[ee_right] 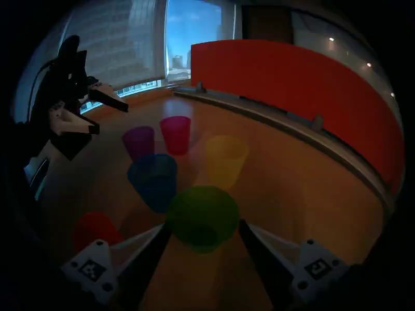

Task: Pour water

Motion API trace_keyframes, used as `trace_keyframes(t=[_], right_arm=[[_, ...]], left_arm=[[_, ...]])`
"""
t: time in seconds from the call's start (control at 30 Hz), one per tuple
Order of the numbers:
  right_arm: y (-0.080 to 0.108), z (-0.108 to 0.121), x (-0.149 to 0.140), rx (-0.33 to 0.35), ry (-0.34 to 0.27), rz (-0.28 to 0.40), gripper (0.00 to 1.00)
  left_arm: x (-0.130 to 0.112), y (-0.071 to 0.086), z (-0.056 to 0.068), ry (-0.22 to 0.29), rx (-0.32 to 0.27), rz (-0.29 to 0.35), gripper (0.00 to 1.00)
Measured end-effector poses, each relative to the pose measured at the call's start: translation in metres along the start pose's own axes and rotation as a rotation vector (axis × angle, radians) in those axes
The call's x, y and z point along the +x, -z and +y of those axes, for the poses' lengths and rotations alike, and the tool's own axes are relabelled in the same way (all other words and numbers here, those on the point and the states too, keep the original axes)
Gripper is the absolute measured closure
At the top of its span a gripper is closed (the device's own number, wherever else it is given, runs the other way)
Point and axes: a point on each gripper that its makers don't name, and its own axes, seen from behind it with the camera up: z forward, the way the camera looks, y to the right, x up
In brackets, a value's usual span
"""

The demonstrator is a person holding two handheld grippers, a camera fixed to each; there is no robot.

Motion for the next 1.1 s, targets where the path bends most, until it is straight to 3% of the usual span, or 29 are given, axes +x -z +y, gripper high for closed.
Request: trace_keyframes(t=[0.4, 0.53, 0.63, 1.1], right_arm=[[-0.01, 0.0, 0.002, 0.002, 0.005, 0.007, 0.0], [-0.01, 0.0, 0.005, 0.0, -0.001, 0.022, 0.09], [-0.009, 0.0, 0.008, -0.001, -0.007, 0.033, 0.09], [0.018, 0.002, 0.029, -0.019, 0.004, 0.089, 0.09]], left_arm=[[-0.005, -0.007, 0.003, -0.002, -0.009, -0.014, 0.03], [-0.007, -0.008, 0.004, -0.001, -0.012, -0.016, 0.03], [-0.007, -0.008, 0.004, -0.003, -0.013, -0.018, 0.03], [-0.008, -0.012, 0.01, -0.01, -0.019, -0.026, 0.03]])
